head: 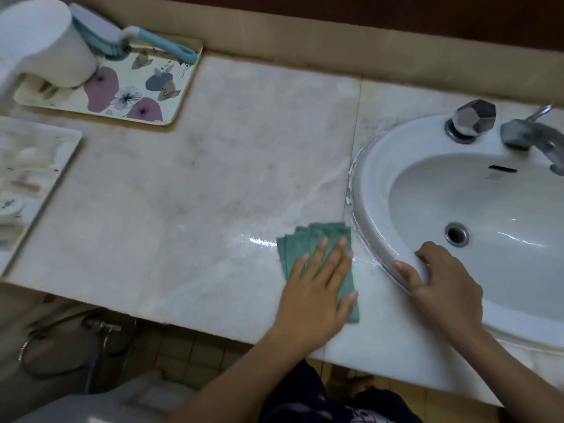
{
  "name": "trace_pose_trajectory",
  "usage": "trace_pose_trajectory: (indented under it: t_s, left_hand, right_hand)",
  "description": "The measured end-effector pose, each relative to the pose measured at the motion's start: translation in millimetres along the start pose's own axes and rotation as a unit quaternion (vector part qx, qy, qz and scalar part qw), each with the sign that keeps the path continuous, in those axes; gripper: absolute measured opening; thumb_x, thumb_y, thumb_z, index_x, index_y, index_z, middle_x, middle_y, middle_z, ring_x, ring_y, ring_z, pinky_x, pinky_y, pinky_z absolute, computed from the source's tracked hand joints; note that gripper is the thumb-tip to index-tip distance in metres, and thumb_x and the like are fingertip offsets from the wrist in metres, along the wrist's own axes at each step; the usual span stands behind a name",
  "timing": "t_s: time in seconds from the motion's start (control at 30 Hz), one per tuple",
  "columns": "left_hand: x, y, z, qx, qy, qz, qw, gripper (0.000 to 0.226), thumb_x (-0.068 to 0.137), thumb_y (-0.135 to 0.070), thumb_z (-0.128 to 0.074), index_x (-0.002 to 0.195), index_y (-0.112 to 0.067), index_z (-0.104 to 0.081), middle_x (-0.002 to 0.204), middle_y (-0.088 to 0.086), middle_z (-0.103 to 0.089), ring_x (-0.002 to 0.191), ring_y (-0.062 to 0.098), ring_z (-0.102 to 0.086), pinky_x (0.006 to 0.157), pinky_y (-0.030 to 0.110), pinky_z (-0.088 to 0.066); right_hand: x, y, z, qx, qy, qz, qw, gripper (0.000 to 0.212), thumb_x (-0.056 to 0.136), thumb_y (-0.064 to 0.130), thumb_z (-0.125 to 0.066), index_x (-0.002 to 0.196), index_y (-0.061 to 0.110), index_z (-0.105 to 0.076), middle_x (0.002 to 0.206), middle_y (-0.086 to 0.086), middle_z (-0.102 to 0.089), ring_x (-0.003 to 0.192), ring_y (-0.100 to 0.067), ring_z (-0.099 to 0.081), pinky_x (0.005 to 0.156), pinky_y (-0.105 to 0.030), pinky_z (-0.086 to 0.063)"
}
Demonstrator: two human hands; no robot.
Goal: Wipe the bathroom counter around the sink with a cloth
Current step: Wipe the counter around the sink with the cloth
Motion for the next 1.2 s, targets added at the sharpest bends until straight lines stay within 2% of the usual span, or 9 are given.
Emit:
trace_pose_trajectory:
  t_s: [0.13, 0.3, 0.43, 0.5, 0.67, 0.8, 0.93, 1.07, 1.2]
  left_hand:
    - [-28, 85, 24, 0.042, 0.004, -0.012, 0.999, 0.065, 0.099, -0.055, -0.026, 0.155, -0.024, -0.019, 0.163, -0.007, -0.008, 0.151, 0.016, -0.003, 0.117, 0.042, -0.019]
    - [31, 232, 77, 0.02, -0.055, 0.243, 0.968, 0.066, 0.099, -0.054, -0.026, 0.155, -0.023, -0.015, 0.164, -0.006, -0.003, 0.151, 0.02, 0.0, 0.119, 0.046, -0.012]
    - [82, 226, 84, -0.001, -0.072, 0.36, 0.93, 0.065, 0.101, -0.047, -0.023, 0.156, -0.015, -0.011, 0.164, 0.003, 0.001, 0.15, 0.028, 0.003, 0.119, 0.048, -0.006]
    - [88, 173, 65, -0.011, -0.073, 0.32, 0.945, 0.066, 0.101, -0.047, -0.025, 0.156, -0.014, -0.011, 0.164, 0.003, 0.001, 0.15, 0.028, 0.004, 0.118, 0.048, -0.006]
    - [18, -1, 3, -0.025, -0.026, 0.105, 0.994, 0.067, 0.098, -0.049, -0.028, 0.156, -0.019, -0.014, 0.164, -0.004, 0.001, 0.15, 0.02, 0.009, 0.119, 0.043, -0.002]
    - [-66, 34, 7, 0.041, 0.013, 0.052, 0.998, 0.064, 0.101, -0.056, -0.02, 0.156, -0.027, -0.006, 0.163, -0.006, 0.006, 0.149, 0.014, 0.013, 0.121, 0.042, -0.004]
    - [-120, 164, 45, 0.042, -0.016, 0.206, 0.977, 0.068, 0.096, -0.063, -0.014, 0.155, -0.032, 0.0, 0.162, -0.012, 0.012, 0.149, 0.013, 0.012, 0.12, 0.045, -0.01]
    - [-133, 254, 72, 0.023, -0.054, 0.357, 0.932, 0.071, 0.095, -0.064, -0.017, 0.156, -0.027, -0.007, 0.162, -0.01, 0.007, 0.149, 0.016, 0.006, 0.12, 0.047, -0.01]
    - [-108, 294, 87, 0.005, -0.09, 0.425, 0.901, 0.068, 0.098, -0.06, -0.017, 0.156, -0.024, -0.008, 0.164, -0.004, 0.002, 0.15, 0.021, 0.003, 0.12, 0.047, -0.005]
  right_hand:
    - [2, 2, 0, 0.0, 0.002, 0.008, 1.0, 0.04, 0.081, 0.066, -0.037, 0.079, 0.026, -0.039, 0.08, 0.007, -0.048, 0.076, -0.02, -0.047, 0.059, -0.033, -0.034]
    - [0, 5, -1, -0.003, -0.008, 0.011, 1.0, 0.035, 0.087, 0.058, -0.043, 0.079, 0.025, -0.039, 0.081, 0.005, -0.05, 0.078, -0.023, -0.049, 0.06, -0.035, -0.036]
    - [0, 8, 1, -0.011, -0.014, 0.023, 1.0, 0.039, 0.086, 0.063, -0.036, 0.079, 0.024, -0.039, 0.08, 0.005, -0.05, 0.077, -0.023, -0.048, 0.059, -0.034, -0.034]
    - [-1, 9, 1, -0.009, -0.019, 0.026, 0.999, 0.041, 0.082, 0.065, -0.033, 0.079, 0.024, -0.038, 0.079, 0.005, -0.049, 0.075, -0.023, -0.048, 0.059, -0.034, -0.033]
    - [-2, 4, 1, 0.003, -0.023, 0.043, 0.999, 0.045, 0.082, 0.069, -0.032, 0.078, 0.025, -0.037, 0.076, 0.006, -0.05, 0.071, -0.022, -0.049, 0.057, -0.033, -0.032]
    - [-3, 2, 1, 0.003, -0.016, 0.055, 0.998, 0.041, 0.09, 0.061, -0.041, 0.078, 0.022, -0.037, 0.075, 0.003, -0.048, 0.07, -0.025, -0.048, 0.056, -0.033, -0.029]
    - [-8, 12, 1, 0.007, -0.054, 0.066, 0.996, 0.035, 0.089, 0.045, -0.039, 0.082, 0.013, -0.048, 0.084, -0.011, -0.056, 0.08, -0.034, -0.049, 0.064, -0.039, -0.038]
    - [-48, 37, -1, 0.024, -0.126, 0.205, 0.97, 0.04, 0.078, 0.028, -0.043, 0.103, 0.004, -0.062, 0.112, -0.016, -0.058, 0.102, -0.038, -0.05, 0.085, -0.046, -0.036]
    - [-63, 72, -19, 0.011, -0.068, 0.313, 0.947, 0.039, 0.081, 0.032, -0.043, 0.107, 0.01, -0.063, 0.117, -0.011, -0.058, 0.109, -0.031, -0.052, 0.092, -0.041, -0.037]
Point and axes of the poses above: each hand's wrist, its own x-axis towards the middle knuckle, its own z-axis out of the back of the hand, y = z × x, the point moved 6 cm from there along x, towards the middle knuckle
